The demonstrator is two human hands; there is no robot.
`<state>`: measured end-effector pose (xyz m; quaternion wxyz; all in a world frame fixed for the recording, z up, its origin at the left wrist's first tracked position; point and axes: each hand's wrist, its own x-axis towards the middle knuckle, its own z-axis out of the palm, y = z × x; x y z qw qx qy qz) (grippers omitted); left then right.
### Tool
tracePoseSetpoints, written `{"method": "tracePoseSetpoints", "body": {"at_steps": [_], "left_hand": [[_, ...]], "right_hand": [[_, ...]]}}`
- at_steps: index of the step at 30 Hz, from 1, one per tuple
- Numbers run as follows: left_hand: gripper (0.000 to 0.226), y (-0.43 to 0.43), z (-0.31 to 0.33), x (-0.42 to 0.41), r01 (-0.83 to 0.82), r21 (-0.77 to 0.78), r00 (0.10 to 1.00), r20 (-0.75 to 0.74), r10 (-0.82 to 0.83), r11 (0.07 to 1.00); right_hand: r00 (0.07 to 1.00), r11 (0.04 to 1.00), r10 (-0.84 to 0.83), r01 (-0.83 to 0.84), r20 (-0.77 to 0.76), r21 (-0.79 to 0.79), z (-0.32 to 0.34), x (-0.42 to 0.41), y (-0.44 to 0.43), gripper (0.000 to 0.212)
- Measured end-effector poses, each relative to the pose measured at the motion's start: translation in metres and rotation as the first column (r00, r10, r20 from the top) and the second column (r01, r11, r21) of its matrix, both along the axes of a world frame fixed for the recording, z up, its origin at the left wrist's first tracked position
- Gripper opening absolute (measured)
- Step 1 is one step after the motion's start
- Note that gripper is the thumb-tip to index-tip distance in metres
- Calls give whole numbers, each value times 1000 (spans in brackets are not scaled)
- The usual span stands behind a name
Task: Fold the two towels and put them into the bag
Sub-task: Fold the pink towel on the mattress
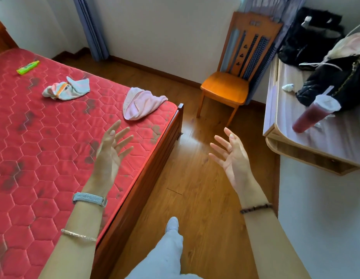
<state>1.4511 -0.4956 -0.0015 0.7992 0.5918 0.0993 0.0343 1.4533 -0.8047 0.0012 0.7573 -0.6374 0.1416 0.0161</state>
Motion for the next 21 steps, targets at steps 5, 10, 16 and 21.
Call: {"method": "tracePoseSetpoints", "body": {"at_steps": [5,10,16,21], "left_hand": [[49,18,10,72,33,43,999,20,-33,999],[51,20,8,127,32,42,999,6,-32,999],[51,7,-4,179,55,40,998,-18,-54,998],[49,-17,-13,230,28,22,999,-45,-27,999]], "right_hand": [[1000,1000,-21,21,7,5,7,65,8,42],[1000,1000,-19,19,-7,5,9,115,6,40],[1000,1000,18,-18,-8,-25,12,177,6,39],[999,999,34,-35,-14,-34,9,238,-9,38]]}}
